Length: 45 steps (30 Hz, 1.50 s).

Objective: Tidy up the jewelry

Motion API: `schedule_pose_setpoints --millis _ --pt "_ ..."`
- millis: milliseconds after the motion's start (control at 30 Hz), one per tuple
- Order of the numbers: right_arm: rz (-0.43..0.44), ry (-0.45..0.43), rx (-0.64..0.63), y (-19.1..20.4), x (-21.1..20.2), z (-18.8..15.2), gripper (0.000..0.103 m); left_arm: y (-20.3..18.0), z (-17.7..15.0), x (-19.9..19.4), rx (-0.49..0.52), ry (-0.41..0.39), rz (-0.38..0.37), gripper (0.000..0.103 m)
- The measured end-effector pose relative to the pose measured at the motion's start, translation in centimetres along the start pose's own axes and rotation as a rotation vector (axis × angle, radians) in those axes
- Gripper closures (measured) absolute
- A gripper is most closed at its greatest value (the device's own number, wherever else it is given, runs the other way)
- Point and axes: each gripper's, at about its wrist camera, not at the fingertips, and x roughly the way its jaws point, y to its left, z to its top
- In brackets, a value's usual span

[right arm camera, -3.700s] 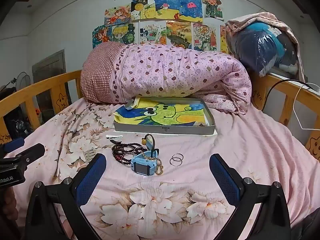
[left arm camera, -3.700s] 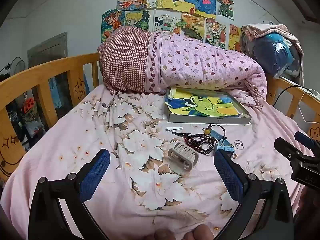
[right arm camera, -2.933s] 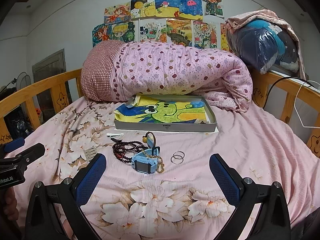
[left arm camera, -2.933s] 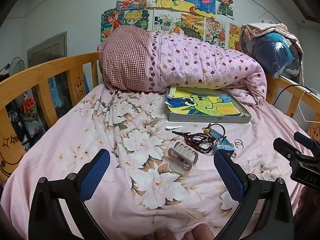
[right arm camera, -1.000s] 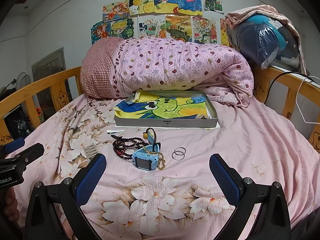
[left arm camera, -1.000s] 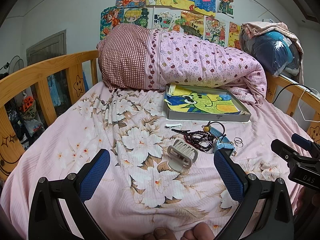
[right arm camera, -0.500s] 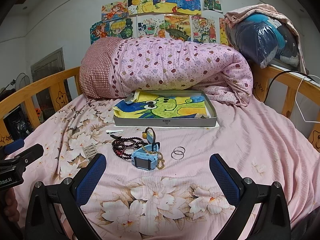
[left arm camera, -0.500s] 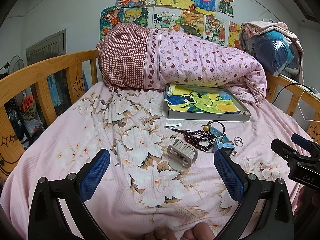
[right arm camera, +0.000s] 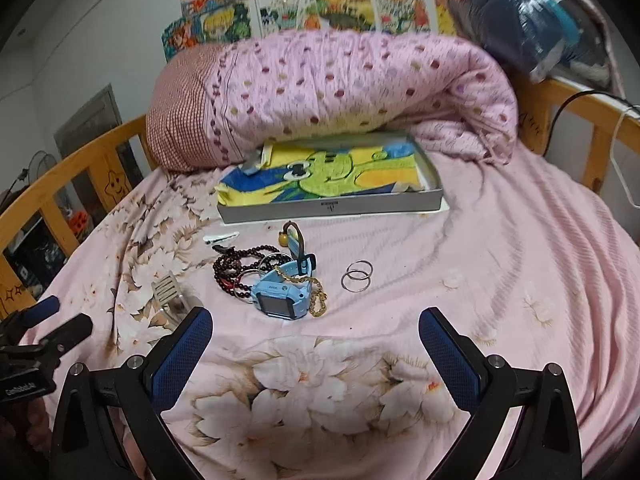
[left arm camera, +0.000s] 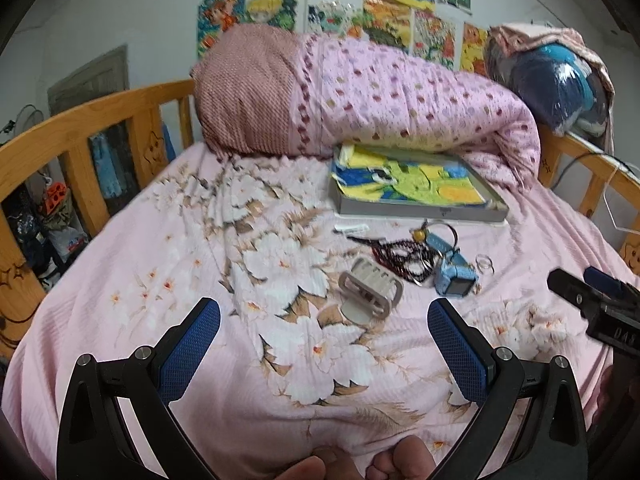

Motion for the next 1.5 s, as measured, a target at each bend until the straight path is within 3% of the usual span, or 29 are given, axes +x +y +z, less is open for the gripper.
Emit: schedule_pose_setpoints --millis 267,567,667,767,867,933,1200,1233,1300,1500 --pt "0.238 0.178 -0.114 -1.1 5.0 2.3 0.0 -0.1 1.5 4.6 0.072 0.138 -0.066 0.001" --pt "0.337 0.189 -0.185 -1.4 9.0 4.4 0.0 0.2 1.5 8.3 0.146 0.214 -0.109 0.002" --pt "0.357 0.184 -0.198 -1.4 10.5 5.5 0.014 0.2 1.8 9.2 0.146 0.235 -0.13 0.002" --pt "0.381 0.187 -0.214 -1.1 12.0 6.3 0.035 -0.1 2.2 9.9 0.15 0.24 -0.141 0.002" --pt "0.406 0.212 -0.273 -0.2 13.1 6.3 0.047 -0.3 2.4 10.5 0.152 0.245 -0.146 0.003" --pt "0.402 0.242 -0.337 0.4 13.5 5.9 0.061 -0.5 2.6 10.9 0.149 0.251 -0.151 0.006" --pt "0.385 0.326 -0.411 0.9 14.3 4.7 0.063 -1.4 2.8 12.0 0.202 0.25 -0.168 0.013" --pt "0.385 0.336 -0.418 1.1 14.4 4.8 0.064 -1.5 2.8 12.1 0.214 0.248 -0.17 0.016" --pt "0.401 0.367 -0.416 1.2 14.7 5.0 0.07 -1.8 2.8 12.5 0.236 0.257 -0.173 0.031" --pt "0.44 0.459 -0.401 1.6 15.7 5.7 0.075 -1.9 3.0 12.9 0.23 0.268 -0.205 0.045"
